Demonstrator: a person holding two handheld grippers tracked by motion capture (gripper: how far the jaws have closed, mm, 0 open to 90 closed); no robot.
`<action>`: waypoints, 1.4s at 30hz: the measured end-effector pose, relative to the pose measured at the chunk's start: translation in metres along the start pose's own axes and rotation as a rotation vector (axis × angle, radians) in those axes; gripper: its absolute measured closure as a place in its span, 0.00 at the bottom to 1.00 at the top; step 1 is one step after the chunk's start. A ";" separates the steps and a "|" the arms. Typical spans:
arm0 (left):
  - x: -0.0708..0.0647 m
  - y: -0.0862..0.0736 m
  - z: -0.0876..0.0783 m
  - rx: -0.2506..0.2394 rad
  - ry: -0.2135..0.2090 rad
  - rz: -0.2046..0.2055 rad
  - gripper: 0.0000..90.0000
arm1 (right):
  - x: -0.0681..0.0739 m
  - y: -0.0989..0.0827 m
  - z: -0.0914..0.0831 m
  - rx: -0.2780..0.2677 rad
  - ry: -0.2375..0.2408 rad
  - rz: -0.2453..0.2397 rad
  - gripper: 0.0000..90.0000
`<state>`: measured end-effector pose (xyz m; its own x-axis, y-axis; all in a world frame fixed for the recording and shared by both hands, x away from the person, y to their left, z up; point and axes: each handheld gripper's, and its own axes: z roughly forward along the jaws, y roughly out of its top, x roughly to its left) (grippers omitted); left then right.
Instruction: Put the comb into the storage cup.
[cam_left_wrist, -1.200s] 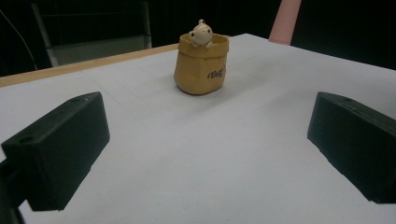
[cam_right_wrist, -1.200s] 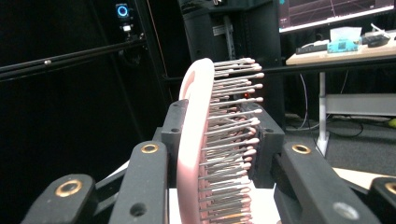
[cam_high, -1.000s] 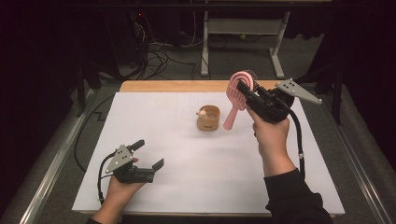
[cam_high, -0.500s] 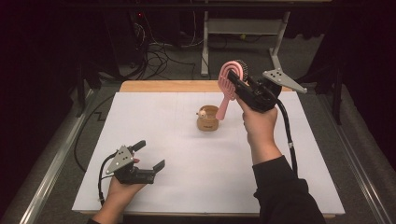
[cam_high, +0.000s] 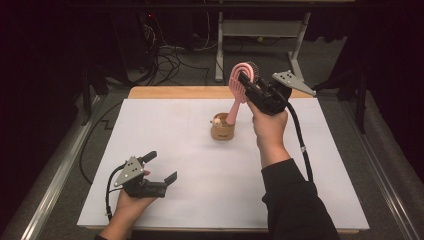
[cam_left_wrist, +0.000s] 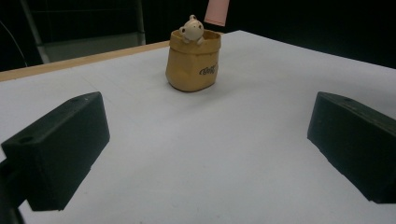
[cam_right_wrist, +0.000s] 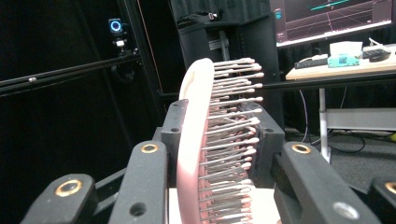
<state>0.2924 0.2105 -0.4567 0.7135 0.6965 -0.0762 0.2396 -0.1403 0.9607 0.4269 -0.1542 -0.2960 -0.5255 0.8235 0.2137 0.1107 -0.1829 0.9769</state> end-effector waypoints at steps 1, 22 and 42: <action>0.000 0.000 0.000 -0.001 0.000 -0.001 0.00 | 0.000 -0.001 0.001 0.001 0.001 -0.001 0.74; 0.002 -0.001 -0.001 -0.006 0.006 -0.012 0.00 | 0.000 -0.017 0.027 0.010 -0.005 0.009 0.74; 0.002 -0.001 -0.003 -0.005 0.016 -0.011 0.00 | 0.006 -0.035 0.039 0.029 -0.009 0.004 0.74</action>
<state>0.2920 0.2142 -0.4572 0.7006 0.7088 -0.0824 0.2438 -0.1293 0.9612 0.4528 -0.1216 -0.3287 -0.5176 0.8275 0.2177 0.1377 -0.1705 0.9757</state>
